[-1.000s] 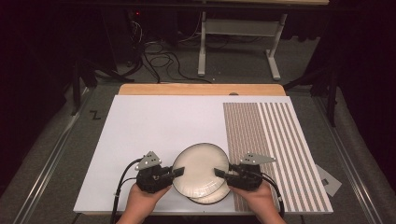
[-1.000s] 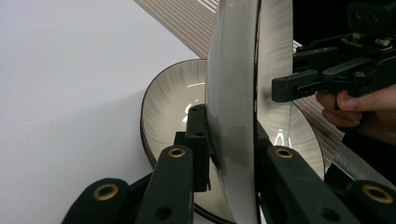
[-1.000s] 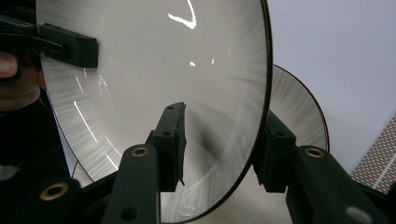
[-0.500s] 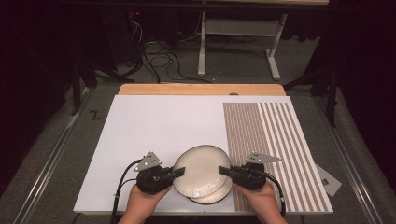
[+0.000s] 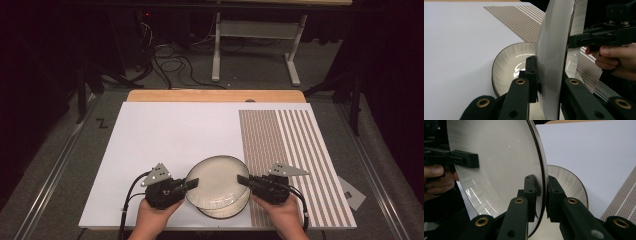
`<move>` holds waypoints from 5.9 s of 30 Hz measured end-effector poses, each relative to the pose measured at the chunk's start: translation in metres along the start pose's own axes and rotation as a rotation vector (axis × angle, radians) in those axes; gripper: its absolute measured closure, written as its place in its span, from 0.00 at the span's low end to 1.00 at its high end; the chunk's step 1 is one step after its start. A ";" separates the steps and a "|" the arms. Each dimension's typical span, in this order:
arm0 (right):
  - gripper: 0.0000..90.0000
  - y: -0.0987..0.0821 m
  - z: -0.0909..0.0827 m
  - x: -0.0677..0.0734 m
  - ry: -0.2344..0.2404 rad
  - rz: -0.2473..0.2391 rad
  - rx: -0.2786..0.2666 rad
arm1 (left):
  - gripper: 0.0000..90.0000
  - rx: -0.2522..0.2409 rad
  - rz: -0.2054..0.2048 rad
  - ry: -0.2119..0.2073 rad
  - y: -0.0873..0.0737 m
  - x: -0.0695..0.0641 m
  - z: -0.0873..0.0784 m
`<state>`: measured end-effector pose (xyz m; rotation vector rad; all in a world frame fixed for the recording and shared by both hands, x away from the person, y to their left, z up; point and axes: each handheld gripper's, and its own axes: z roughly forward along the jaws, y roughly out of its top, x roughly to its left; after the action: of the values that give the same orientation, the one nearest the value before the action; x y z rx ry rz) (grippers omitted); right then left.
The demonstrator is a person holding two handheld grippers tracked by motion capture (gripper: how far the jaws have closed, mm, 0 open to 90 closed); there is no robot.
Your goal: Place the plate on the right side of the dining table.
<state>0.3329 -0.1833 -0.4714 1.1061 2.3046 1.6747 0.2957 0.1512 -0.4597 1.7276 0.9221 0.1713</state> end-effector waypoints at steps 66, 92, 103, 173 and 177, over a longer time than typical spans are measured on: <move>0.95 0.018 -0.118 -0.093 -0.265 0.015 -0.175 | 0.83 0.037 0.089 -0.071 0.082 -0.042 0.168; 0.94 -0.006 -0.128 -0.132 -0.367 0.096 -0.140 | 0.79 0.139 0.043 -0.060 0.073 -0.041 0.232; 0.94 -0.015 -0.129 -0.137 -0.386 0.117 -0.124 | 0.79 0.164 0.040 -0.055 0.067 -0.043 0.241; 0.94 -0.015 -0.123 -0.138 -0.431 0.105 -0.072 | 0.00 -0.030 0.107 0.130 0.034 0.015 0.047; 0.94 -0.015 -0.123 -0.138 -0.437 0.110 -0.068 | 0.00 -0.043 0.110 0.178 0.024 0.027 0.019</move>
<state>0.3706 -0.3646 -0.4812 1.4364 1.9323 1.3586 0.3360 0.1525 -0.4544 1.7438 0.9456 0.4199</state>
